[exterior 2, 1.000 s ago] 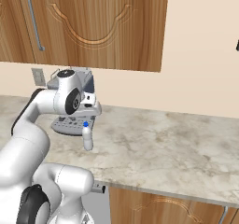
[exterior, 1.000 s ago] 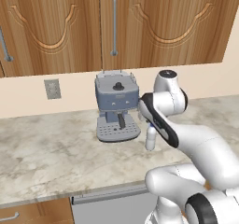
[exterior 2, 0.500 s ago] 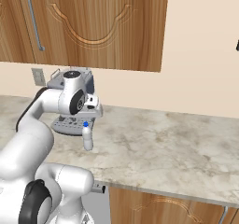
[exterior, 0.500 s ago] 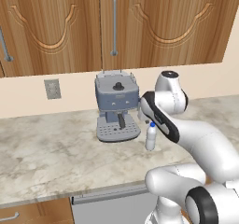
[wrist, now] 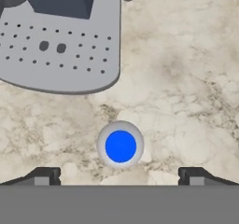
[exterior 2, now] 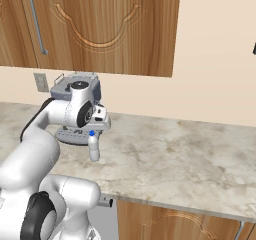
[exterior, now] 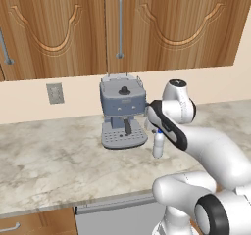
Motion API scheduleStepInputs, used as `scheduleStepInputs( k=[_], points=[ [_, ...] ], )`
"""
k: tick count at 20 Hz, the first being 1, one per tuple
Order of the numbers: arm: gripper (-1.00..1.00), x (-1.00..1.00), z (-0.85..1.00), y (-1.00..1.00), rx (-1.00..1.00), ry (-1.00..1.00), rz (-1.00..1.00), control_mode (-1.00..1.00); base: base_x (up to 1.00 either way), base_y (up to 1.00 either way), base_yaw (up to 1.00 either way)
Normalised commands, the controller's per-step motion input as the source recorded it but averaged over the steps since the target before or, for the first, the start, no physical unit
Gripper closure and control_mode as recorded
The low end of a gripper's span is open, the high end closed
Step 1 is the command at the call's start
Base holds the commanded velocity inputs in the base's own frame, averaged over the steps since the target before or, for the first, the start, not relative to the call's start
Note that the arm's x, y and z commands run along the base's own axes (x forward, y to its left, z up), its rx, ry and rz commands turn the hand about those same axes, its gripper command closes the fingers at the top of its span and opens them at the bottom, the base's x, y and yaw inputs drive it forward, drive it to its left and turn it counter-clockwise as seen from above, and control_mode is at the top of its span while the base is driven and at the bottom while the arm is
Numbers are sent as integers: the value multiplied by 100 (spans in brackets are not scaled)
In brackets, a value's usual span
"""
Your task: Place the drinks on the dining counter in a tight cluster.
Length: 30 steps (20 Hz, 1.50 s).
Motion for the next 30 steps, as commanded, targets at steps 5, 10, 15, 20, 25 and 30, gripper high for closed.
scheduleStepInputs(
  k=[5, 10, 15, 20, 25, 30],
  points=[
    [-100, 10, 0, 3, 0, 5, 0, -100, 0, 0, 0],
    [-100, 14, 0, 3, 0, 6, 0, -100, 0, 0, 0],
    [-100, 11, -2, 0, 0, 2, 0, -100, 0, 0, 0],
    [-100, 0, -17, 0, 0, 0, 0, -100, 0, 0, 0],
    [-100, 0, -30, 0, 0, 0, 0, -100, 0, 0, 0],
    [-100, 0, -22, 0, 0, 0, 0, -100, 0, 0, 0]
  ],
)
